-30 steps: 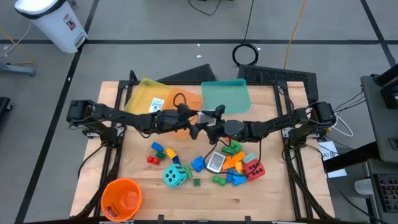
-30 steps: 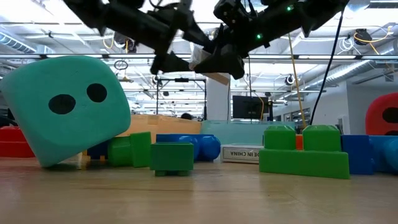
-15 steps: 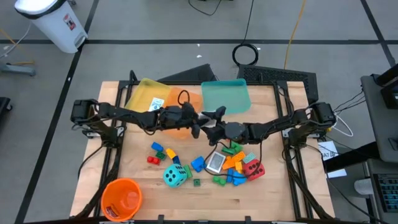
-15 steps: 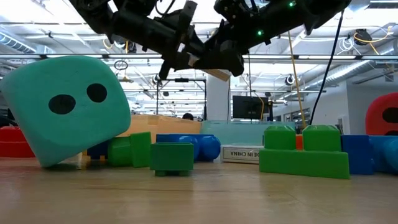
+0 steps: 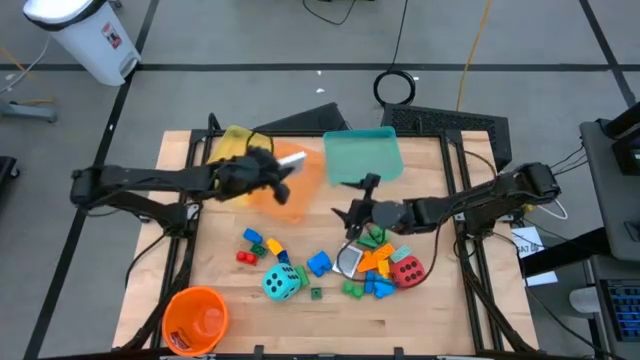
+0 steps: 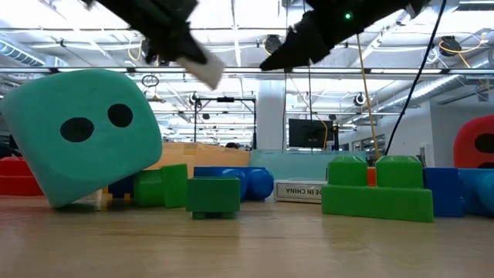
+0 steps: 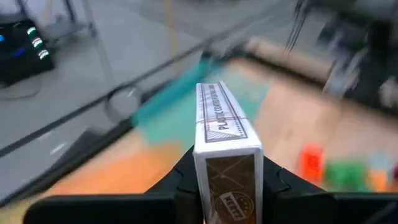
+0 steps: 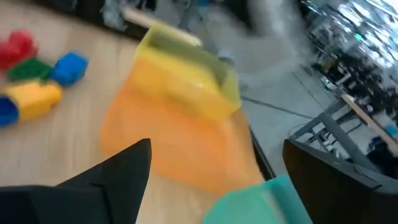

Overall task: Pick & Place Toys
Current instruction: Put the brown deck of cards into the yellow bin

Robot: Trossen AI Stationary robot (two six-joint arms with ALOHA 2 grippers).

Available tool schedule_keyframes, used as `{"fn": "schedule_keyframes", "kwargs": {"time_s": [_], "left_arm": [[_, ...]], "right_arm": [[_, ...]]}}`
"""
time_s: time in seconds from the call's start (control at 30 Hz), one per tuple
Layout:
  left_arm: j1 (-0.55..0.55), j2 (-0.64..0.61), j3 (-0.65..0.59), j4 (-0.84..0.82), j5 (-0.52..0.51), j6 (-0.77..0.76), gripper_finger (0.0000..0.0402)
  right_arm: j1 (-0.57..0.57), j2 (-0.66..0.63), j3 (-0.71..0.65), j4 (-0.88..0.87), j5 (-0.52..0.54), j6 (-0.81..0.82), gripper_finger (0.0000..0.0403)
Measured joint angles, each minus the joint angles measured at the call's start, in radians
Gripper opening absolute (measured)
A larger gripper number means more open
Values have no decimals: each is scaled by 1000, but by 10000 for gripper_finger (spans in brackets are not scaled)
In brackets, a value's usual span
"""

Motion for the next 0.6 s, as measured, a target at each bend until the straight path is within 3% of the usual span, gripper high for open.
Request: {"fn": "schedule_keyframes", "kwargs": {"time_s": [0.13, 0.23, 0.43, 0.6], "left_arm": [[-12, -118, -66, -94, -126, -56, 70], [-2, -213, -193, -28, -141, -124, 70], [26, -356, -469, 57, -387, -268, 70], [79, -380, -617, 227, -405, -308, 70]], "right_arm": [[2, -59, -74, -22, -3, 59, 317], [-2, -125, -131, 16, 2, 78, 311], [-18, -215, -236, 139, -1, 66, 308], [-34, -246, -285, 166, 1, 68, 308]]}}
